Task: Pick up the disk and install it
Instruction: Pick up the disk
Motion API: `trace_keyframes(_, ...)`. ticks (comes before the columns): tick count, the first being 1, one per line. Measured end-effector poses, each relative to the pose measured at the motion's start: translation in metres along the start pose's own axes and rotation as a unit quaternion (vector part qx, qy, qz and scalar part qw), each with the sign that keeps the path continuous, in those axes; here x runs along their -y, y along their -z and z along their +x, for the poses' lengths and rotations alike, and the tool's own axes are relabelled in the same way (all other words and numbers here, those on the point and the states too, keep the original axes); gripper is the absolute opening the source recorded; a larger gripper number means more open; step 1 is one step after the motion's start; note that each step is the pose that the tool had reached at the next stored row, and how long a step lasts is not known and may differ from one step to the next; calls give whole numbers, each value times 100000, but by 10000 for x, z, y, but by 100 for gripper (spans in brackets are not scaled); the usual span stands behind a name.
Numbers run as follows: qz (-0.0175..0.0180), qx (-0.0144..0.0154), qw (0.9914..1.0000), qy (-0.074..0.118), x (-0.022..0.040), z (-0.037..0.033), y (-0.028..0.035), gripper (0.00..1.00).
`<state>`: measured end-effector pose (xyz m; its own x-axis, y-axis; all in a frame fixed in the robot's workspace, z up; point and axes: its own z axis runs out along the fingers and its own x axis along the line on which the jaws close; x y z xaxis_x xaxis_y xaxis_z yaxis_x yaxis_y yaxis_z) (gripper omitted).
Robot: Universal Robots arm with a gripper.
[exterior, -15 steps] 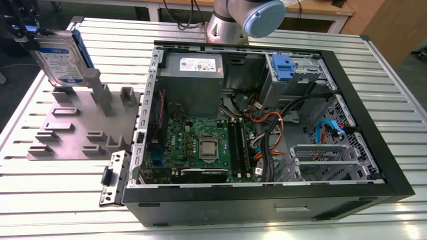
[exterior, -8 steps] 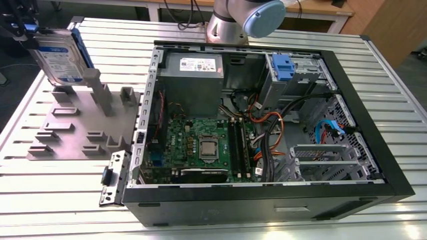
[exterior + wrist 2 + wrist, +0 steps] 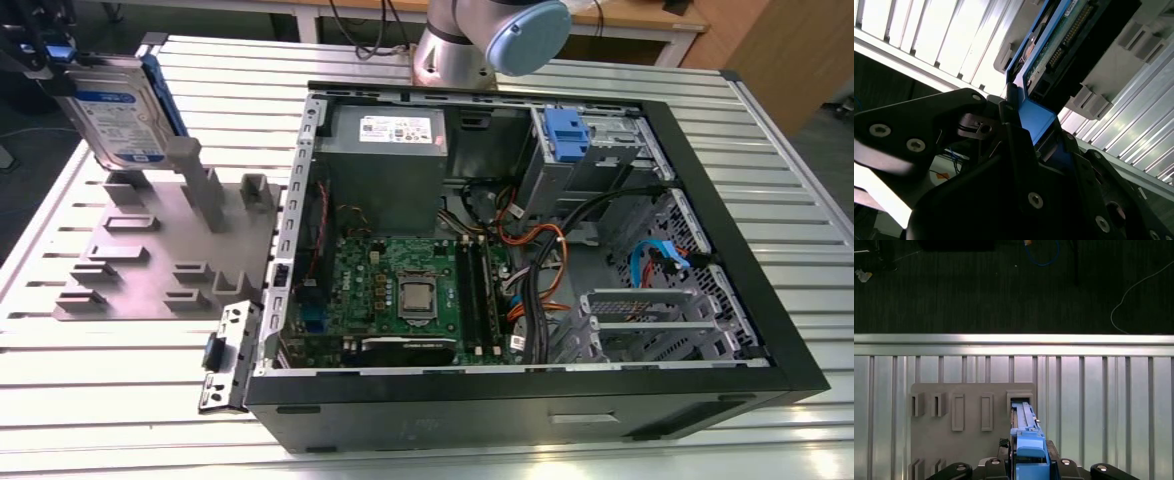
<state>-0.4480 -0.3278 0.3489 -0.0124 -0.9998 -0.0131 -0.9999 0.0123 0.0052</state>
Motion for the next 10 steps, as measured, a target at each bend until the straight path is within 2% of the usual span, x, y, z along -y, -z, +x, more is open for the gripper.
trace_keyframes(10, -3, 0, 100000, 0, 0, 0, 27, 37)
